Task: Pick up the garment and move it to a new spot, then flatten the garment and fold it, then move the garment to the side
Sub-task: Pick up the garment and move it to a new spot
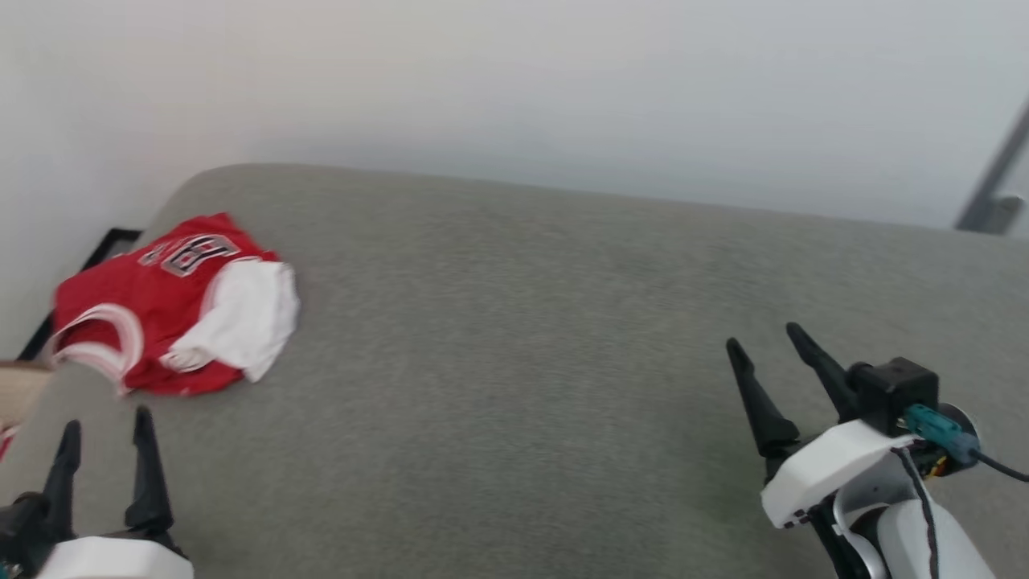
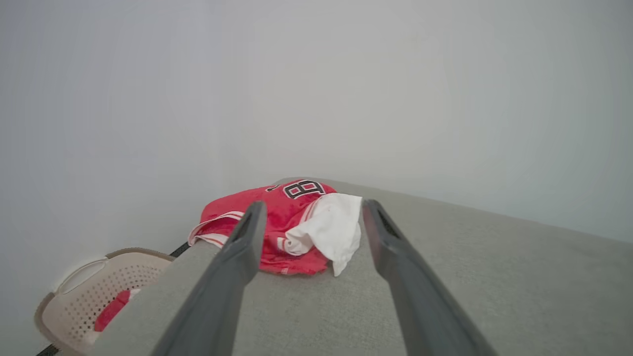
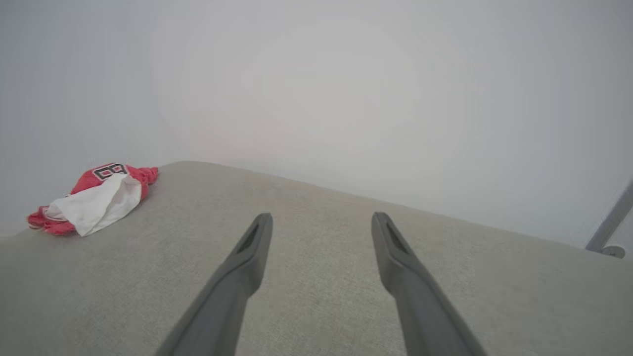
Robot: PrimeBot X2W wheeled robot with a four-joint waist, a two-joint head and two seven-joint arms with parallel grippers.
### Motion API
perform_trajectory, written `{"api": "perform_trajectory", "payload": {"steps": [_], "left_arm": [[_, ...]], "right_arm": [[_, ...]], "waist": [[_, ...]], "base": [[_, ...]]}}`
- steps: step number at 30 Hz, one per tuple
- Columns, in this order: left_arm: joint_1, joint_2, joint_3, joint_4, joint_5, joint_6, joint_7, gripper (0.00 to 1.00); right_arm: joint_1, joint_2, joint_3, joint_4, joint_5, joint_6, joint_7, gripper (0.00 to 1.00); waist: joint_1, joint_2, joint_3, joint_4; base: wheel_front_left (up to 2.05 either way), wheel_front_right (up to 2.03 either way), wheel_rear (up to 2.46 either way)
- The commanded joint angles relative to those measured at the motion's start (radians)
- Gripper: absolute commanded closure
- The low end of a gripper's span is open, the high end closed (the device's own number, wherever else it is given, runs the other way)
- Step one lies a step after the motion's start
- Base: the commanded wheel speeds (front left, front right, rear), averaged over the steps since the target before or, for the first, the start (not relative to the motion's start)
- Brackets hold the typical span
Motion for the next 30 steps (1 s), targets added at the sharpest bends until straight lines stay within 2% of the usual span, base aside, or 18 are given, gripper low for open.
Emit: {"api": "perform_trajectory", "payload": {"steps": [1,9,14,18,23,30], "left_arm": [[0.014,0.004,0.005,-0.003,-0.007,0.004,0.003,0.0],[0.039,0.001,0.023,-0.04,-0.03,0.038,0.044,0.0],[0.043,-0.006,0.019,-0.056,-0.033,0.045,0.053,0.0],[0.021,-0.024,0.018,-0.057,-0.052,0.047,0.043,0.0],[-0.051,-0.016,0.004,-0.02,-0.064,0.038,0.053,0.0],[-0.263,0.042,-0.004,0.097,-0.095,-0.002,0.058,0.0]], "right_arm": [[-0.008,0.001,0.003,-0.002,0.008,0.0,0.0,0.0],[-0.033,-0.006,0.094,0.018,0.054,0.0,0.007,0.0],[-0.043,-0.007,0.113,0.022,0.067,0.0,0.006,0.0],[-0.065,-0.016,0.113,0.025,0.066,0.0,0.007,0.0],[-0.076,-0.025,0.089,0.016,0.06,0.0,0.009,0.0],[-0.113,-0.039,0.057,-0.05,0.024,0.0,0.057,0.0]], "waist": [[0.0,-0.0001,-0.017,0.059],[0.0,-0.0001,-0.035,0.217],[0.0,-0.0001,-0.026,0.257],[0.0,-0.0001,0.003,0.27],[0.0,-0.0001,0.036,0.273],[0.0,-0.0001,0.143,0.197]], "base": [[0.0,0.0,0.0],[0.0,0.0,0.0],[0.0,0.0,0.0],[0.0,0.0,0.0],[0.0,0.0,0.0],[0.0,0.0,0.0]]}}
